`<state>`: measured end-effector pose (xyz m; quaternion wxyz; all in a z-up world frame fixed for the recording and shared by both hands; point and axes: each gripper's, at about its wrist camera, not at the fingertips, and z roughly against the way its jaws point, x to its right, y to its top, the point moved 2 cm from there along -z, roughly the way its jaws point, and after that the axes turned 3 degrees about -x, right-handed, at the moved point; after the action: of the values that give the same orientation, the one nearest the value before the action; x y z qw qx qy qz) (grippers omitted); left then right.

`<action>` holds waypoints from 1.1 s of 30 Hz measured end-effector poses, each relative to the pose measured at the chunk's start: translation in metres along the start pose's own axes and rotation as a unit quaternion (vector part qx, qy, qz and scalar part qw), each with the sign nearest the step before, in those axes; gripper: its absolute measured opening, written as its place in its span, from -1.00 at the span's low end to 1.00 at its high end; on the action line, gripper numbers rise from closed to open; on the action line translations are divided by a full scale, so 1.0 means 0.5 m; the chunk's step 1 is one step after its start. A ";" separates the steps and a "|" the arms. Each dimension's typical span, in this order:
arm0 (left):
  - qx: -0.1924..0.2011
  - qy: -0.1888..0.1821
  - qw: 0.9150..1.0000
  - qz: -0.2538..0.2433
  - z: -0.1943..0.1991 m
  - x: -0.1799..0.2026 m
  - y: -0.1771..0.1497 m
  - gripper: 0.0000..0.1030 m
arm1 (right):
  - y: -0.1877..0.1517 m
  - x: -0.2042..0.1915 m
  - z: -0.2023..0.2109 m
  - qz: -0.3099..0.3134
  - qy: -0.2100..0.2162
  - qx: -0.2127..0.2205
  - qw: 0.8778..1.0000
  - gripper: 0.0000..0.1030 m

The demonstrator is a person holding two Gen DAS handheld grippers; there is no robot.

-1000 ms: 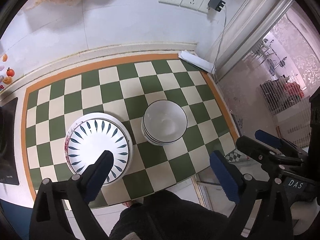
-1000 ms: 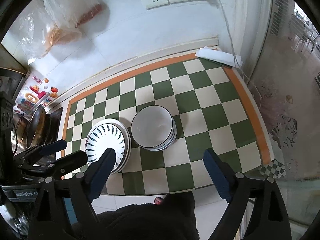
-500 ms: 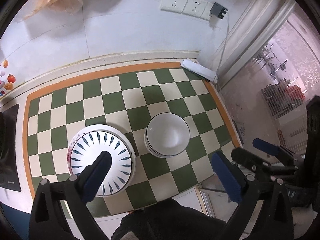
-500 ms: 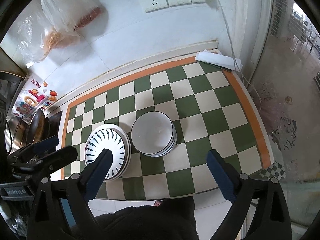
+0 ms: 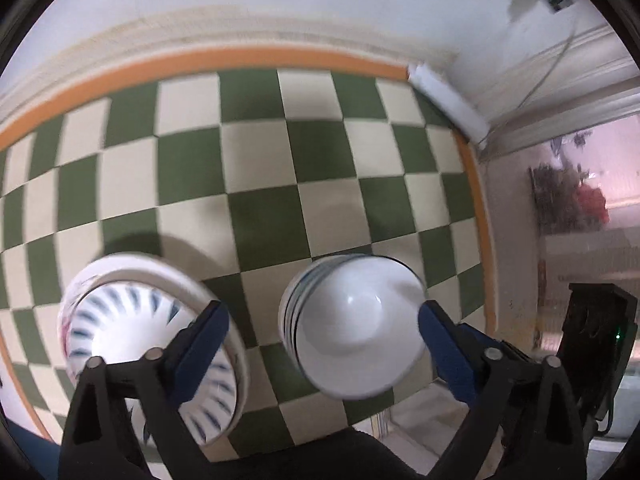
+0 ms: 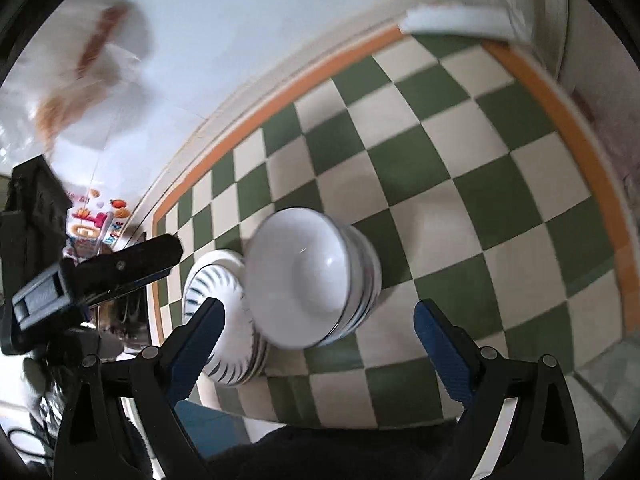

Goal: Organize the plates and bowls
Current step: 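Grasp the bowl stack rim with both grippers and lift it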

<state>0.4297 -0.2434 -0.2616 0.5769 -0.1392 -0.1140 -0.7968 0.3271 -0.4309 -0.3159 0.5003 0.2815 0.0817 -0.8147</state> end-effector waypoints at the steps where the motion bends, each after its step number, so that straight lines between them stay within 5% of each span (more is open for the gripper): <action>1: -0.013 -0.002 1.000 -0.003 -0.022 -0.001 0.008 0.66 | 0.008 0.015 -0.023 -0.010 0.008 -0.009 1.000 0.89; 7: -0.094 -0.016 0.995 -0.004 -0.146 -0.012 0.030 0.30 | 0.032 0.064 -0.132 -0.028 0.052 -0.063 0.996 0.77; 11: -0.122 -0.030 0.992 -0.001 -0.187 -0.019 0.023 0.19 | 0.033 0.085 -0.199 -0.044 0.084 -0.106 0.990 0.47; 15: -0.104 -0.047 0.993 0.003 -0.180 -0.030 0.017 0.13 | 0.031 0.102 -0.235 -0.064 0.095 -0.123 0.986 0.03; 20: -0.070 -0.046 0.996 -0.005 -0.169 -0.032 0.002 0.13 | 0.029 0.101 -0.241 -0.062 0.101 -0.114 0.986 0.00; 33: -0.057 -0.029 0.997 0.031 -0.117 -0.034 -0.015 0.13 | 0.040 0.051 -0.231 -0.044 0.105 -0.141 0.983 -0.01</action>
<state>0.4222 -0.2460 -0.3224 0.5887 -0.1988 -0.0805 -0.7794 0.3794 -0.4122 -0.4223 0.4869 0.2882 0.2606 -0.7823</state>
